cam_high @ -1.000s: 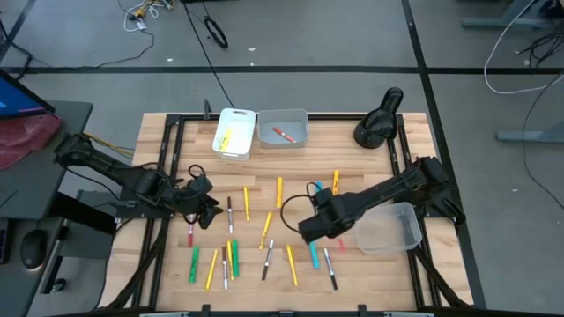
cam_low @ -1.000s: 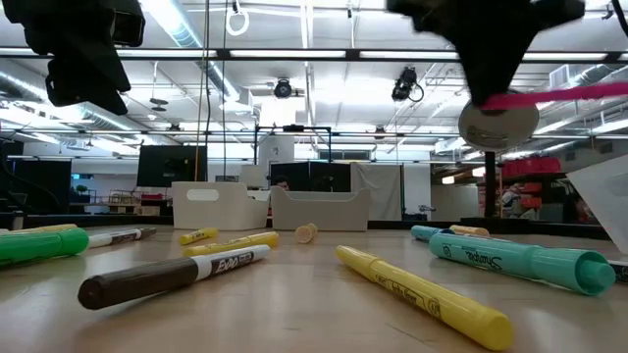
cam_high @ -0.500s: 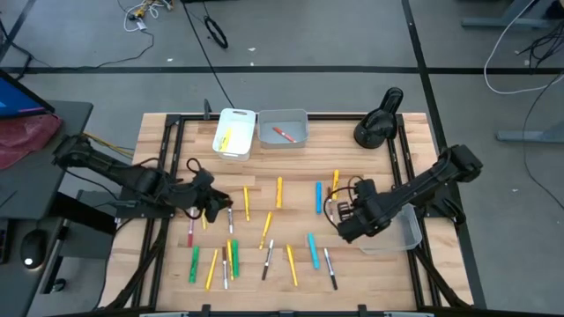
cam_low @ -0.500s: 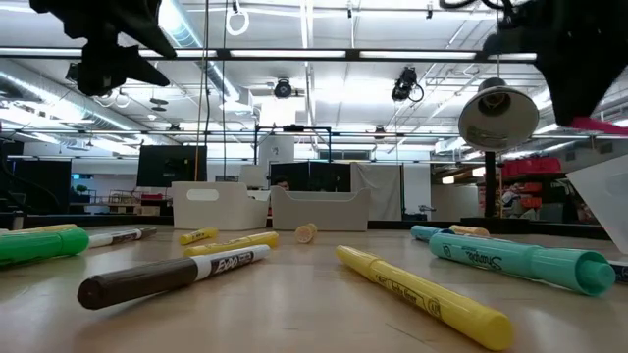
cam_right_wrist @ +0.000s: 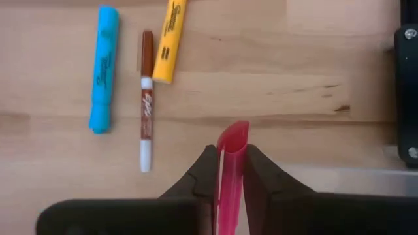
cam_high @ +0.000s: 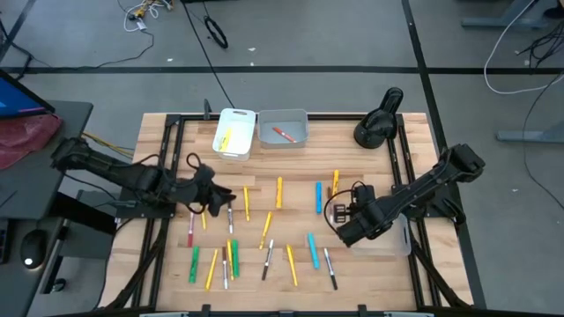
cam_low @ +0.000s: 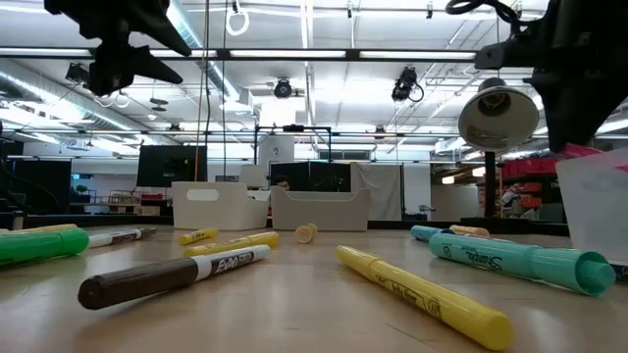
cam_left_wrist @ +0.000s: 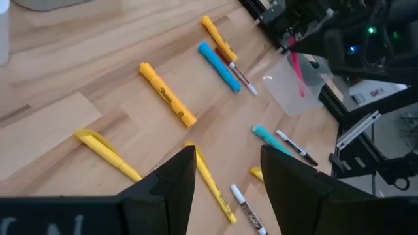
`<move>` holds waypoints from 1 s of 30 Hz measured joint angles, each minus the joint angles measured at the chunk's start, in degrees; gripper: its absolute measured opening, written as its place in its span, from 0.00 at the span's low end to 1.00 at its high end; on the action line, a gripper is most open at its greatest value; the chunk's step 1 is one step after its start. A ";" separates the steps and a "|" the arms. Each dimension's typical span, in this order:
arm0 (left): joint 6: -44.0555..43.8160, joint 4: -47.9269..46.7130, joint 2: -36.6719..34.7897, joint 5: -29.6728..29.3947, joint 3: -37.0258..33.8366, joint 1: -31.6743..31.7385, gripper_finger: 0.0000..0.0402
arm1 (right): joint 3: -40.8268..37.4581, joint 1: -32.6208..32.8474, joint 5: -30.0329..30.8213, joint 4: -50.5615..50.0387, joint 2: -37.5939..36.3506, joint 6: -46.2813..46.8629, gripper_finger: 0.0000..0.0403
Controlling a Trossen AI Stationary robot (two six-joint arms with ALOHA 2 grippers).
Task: Pick & Place Markers
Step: Put the pink pen into the transparent bin, then put the yellow pen into the transparent bin
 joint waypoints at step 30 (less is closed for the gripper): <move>0.00 1.68 0.00 -0.48 0.00 3.91 0.44 | -9.14 4.82 -15.80 15.77 -8.05 -5.59 0.58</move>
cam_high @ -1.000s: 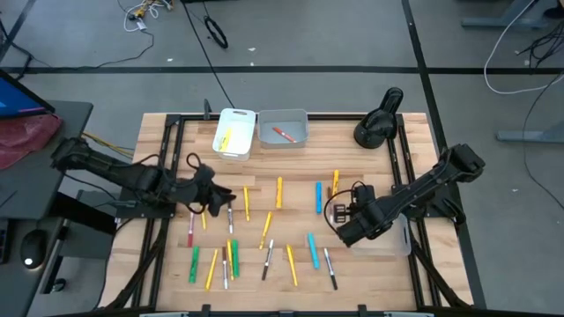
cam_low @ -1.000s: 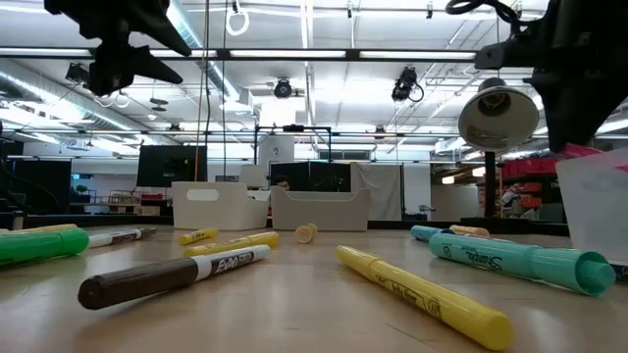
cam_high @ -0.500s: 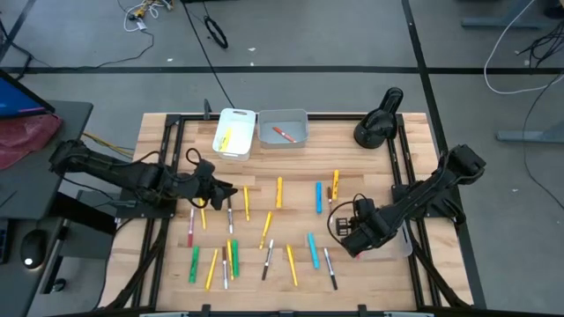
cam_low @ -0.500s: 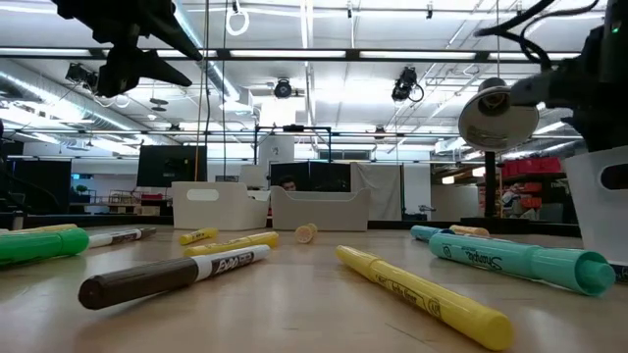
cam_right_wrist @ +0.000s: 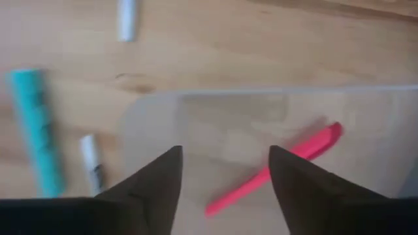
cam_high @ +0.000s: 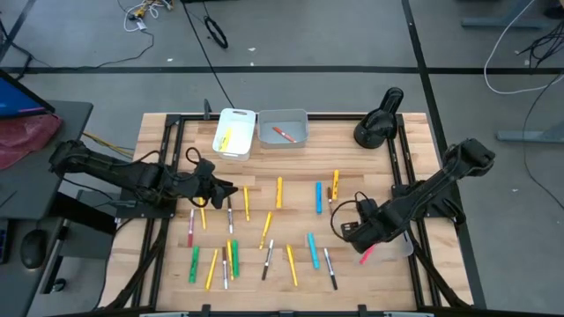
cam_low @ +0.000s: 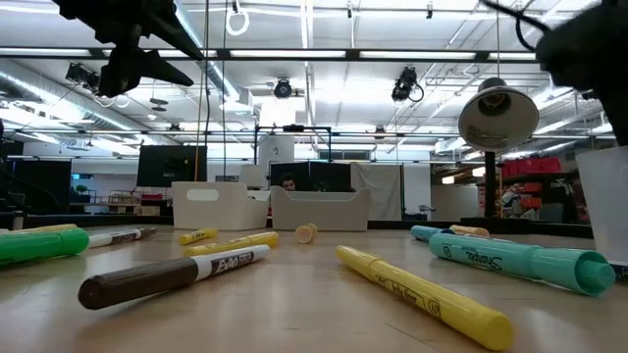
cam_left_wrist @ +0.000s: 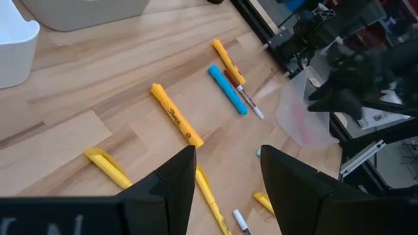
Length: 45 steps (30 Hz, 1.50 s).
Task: Pick & Place Markers
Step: Put the yellow pen into the transparent bin
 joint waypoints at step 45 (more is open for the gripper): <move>-39.96 -42.53 11.37 14.88 0.02 -0.49 0.45 | 4.00 -16.74 13.49 46.36 -0.80 -70.39 0.56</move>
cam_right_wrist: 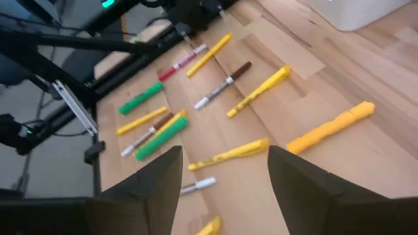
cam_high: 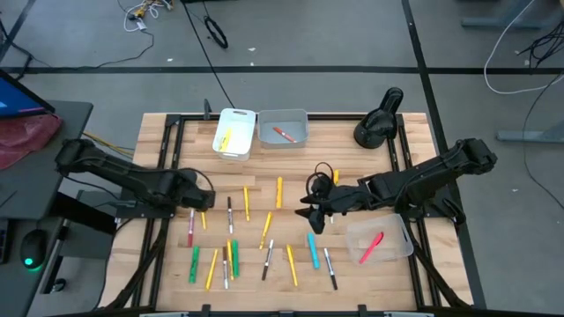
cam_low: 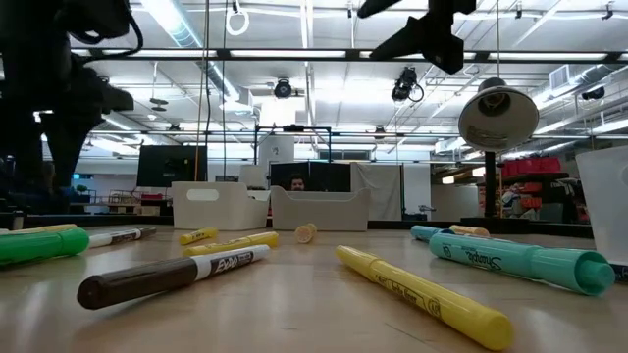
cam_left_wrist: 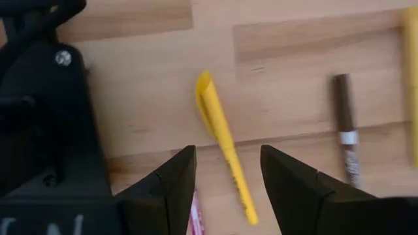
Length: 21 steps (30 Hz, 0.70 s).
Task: Pick & Place Markers
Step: Put the yellow pen into the transparent bin
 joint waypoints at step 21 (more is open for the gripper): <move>-0.65 7.52 17.77 4.24 -0.07 0.10 0.44 | 0.00 0.91 -11.94 -7.03 0.00 -0.40 0.56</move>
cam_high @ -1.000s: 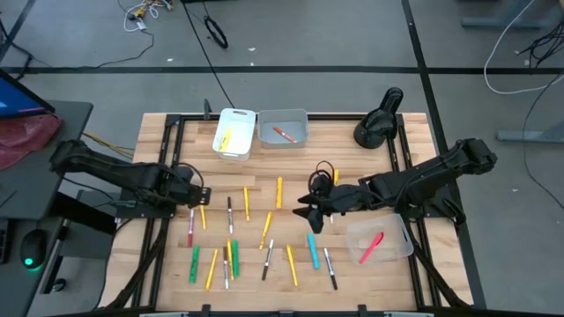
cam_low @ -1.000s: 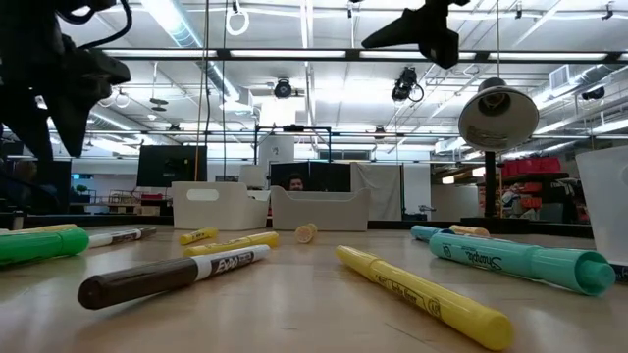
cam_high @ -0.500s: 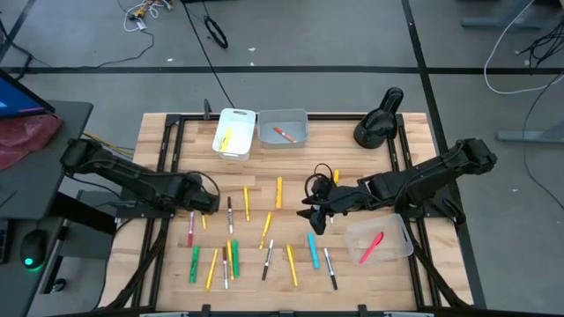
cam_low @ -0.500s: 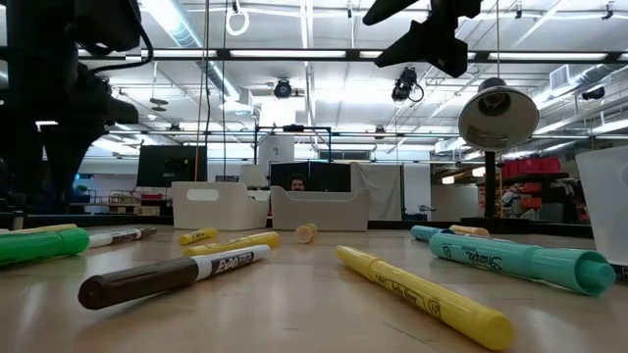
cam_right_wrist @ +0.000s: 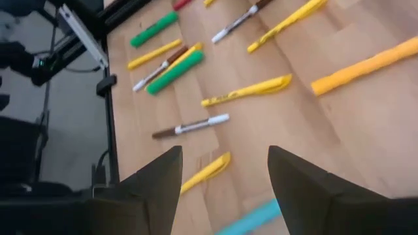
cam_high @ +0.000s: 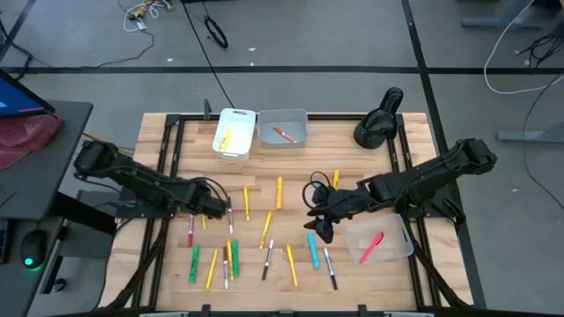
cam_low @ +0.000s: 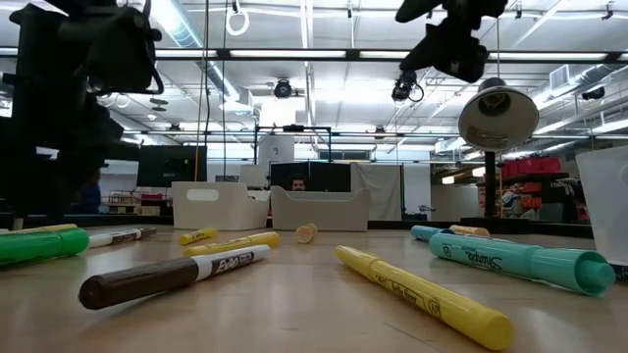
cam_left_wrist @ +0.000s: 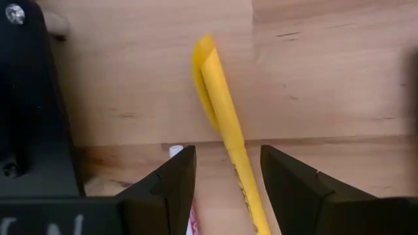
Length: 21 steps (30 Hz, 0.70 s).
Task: Pick & Place Markers
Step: Put the yellow pen into the transparent bin
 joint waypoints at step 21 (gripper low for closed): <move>1.39 9.89 3.47 -3.99 -4.35 -0.04 0.09 | 0.00 5.45 2.99 -4.85 -2.73 7.23 0.56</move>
